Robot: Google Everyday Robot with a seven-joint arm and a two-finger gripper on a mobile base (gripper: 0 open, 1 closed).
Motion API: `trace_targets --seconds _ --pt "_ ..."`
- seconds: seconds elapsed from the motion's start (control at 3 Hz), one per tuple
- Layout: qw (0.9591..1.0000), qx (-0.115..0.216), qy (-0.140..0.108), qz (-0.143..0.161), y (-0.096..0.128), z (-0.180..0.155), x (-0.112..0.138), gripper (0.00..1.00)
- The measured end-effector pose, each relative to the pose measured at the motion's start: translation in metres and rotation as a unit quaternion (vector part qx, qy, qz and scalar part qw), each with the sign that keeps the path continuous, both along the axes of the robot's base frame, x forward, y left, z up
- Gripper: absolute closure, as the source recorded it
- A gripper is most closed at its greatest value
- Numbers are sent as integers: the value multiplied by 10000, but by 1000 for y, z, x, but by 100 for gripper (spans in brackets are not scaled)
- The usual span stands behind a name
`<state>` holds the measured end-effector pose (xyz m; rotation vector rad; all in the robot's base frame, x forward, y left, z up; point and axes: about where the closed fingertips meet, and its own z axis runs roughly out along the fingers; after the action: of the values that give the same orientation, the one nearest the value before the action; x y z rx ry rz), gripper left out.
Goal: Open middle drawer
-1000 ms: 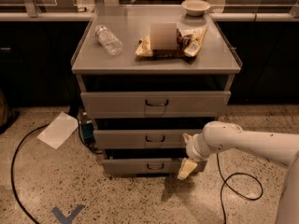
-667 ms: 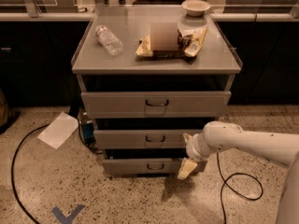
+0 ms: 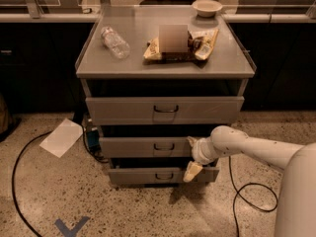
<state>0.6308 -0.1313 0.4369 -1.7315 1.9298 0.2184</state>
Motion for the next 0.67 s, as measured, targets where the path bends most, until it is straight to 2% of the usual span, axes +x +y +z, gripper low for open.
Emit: trace_targets --seconds 0.33,0.67 --pt "10000 10 -8 80 -1 -14 26 0" --pt "9999 -28 93 56 -5 -28 32 0"
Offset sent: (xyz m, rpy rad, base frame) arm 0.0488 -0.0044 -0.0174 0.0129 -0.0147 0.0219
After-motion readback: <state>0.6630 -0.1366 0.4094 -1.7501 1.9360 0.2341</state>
